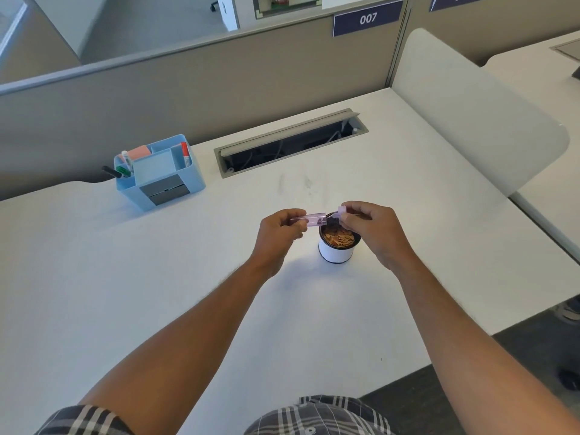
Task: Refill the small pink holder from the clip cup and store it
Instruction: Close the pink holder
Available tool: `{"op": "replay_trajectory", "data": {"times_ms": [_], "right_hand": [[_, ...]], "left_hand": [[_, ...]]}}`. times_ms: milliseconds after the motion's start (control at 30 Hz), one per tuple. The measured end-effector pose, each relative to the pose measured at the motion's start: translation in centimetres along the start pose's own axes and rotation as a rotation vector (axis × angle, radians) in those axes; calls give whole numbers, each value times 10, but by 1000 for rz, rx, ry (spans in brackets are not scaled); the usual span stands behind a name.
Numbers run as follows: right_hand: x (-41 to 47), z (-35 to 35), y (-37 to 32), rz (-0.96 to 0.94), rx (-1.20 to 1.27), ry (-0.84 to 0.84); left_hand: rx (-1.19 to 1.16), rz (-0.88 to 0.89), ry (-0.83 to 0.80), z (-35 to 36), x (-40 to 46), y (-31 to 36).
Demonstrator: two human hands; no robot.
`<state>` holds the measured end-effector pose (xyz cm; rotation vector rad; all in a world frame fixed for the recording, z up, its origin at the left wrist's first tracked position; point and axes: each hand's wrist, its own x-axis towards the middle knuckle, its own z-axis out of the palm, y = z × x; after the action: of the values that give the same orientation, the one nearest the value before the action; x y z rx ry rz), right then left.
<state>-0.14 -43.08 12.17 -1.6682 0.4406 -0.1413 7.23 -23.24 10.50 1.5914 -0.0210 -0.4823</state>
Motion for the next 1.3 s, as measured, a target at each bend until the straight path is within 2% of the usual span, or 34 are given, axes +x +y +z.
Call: {"op": "replay_trajectory", "data": {"times_ms": [233,733,1300], "right_hand": [[0,17,-3,-9,-22,-57],[0,33,-17,-42,-43,-180],[1,77,-12,-63,-23,-220]], "left_hand": [[-79,12,14,-7,-6,-2],[-95,17,12,-23,-17,3],[135,86,130,-56,-28,1]]}}
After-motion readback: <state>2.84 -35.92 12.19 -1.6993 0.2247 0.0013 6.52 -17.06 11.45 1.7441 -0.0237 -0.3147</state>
